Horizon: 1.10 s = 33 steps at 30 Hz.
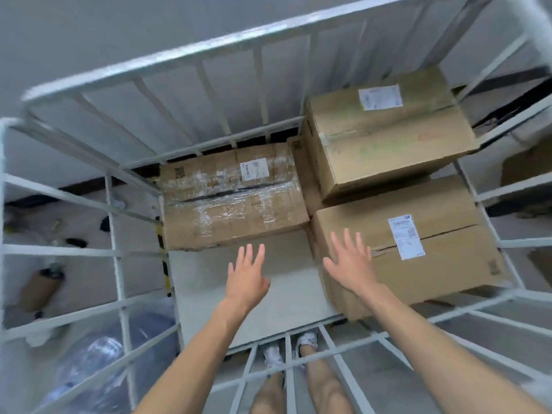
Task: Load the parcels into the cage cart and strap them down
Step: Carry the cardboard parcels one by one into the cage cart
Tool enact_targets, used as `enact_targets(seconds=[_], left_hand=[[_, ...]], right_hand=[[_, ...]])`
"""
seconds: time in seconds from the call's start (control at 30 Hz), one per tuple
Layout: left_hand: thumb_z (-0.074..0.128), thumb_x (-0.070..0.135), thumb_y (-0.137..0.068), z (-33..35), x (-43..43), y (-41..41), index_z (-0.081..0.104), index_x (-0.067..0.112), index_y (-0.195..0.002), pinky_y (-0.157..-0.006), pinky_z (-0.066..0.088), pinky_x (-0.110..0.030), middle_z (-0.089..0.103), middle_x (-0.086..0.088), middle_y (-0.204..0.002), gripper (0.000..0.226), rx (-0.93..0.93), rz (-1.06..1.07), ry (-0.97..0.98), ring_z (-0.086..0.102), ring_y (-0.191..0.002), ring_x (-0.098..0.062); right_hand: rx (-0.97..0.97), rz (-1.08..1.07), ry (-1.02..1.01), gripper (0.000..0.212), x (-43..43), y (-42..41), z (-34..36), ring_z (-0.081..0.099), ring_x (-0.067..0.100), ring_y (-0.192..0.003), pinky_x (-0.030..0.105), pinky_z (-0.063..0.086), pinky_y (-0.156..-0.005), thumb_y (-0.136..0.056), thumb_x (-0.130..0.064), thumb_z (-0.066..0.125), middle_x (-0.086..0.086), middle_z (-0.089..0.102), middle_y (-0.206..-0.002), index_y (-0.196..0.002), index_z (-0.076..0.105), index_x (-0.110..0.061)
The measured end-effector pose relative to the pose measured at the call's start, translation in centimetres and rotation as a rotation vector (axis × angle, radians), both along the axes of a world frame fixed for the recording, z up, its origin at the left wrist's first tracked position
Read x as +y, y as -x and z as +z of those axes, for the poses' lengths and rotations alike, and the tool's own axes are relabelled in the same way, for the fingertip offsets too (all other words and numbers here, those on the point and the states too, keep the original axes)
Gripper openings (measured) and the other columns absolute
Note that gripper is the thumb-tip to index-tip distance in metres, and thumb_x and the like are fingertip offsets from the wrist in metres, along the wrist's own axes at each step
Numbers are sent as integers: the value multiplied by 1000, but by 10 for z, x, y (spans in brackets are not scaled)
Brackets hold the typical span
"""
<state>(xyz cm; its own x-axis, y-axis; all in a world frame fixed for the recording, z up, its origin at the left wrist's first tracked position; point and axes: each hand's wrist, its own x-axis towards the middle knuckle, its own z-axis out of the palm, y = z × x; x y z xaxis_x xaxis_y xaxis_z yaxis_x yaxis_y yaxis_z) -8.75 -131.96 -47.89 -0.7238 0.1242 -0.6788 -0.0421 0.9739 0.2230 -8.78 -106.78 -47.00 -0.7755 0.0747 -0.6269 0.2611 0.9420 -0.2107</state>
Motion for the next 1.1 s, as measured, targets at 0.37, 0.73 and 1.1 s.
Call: enact_targets(seconds=[0.37,0.73,1.1], left_hand=[[49,30,-101,210,107,-46,8,21,-162,-123,16,-53,10,-9,-169,74,218,-172,-207,4,-156,-29],[50,34,-101,299,351,-156,12,18,-162,-124,15,-42,14,-8,-168,73,210,-670,-477,8,-155,-27],[48,38,-100,310,608,-313,7,23,-162,-123,13,-47,11,-4,-169,76,137,-994,-516,4,-156,-24]], right_hand=[[237,-446,20,73,48,-113,206,-5,30,-154,52,9,-122,-98,-50,39,5,-1,-168,-160,6,-30],[344,-998,-71,72,188,-303,273,-7,32,-154,51,11,-121,-100,-49,41,5,-4,-168,-160,6,-30],[434,-1343,-216,73,403,-454,290,-1,36,-154,51,14,-122,-97,-48,46,15,1,-167,-159,18,-26]])
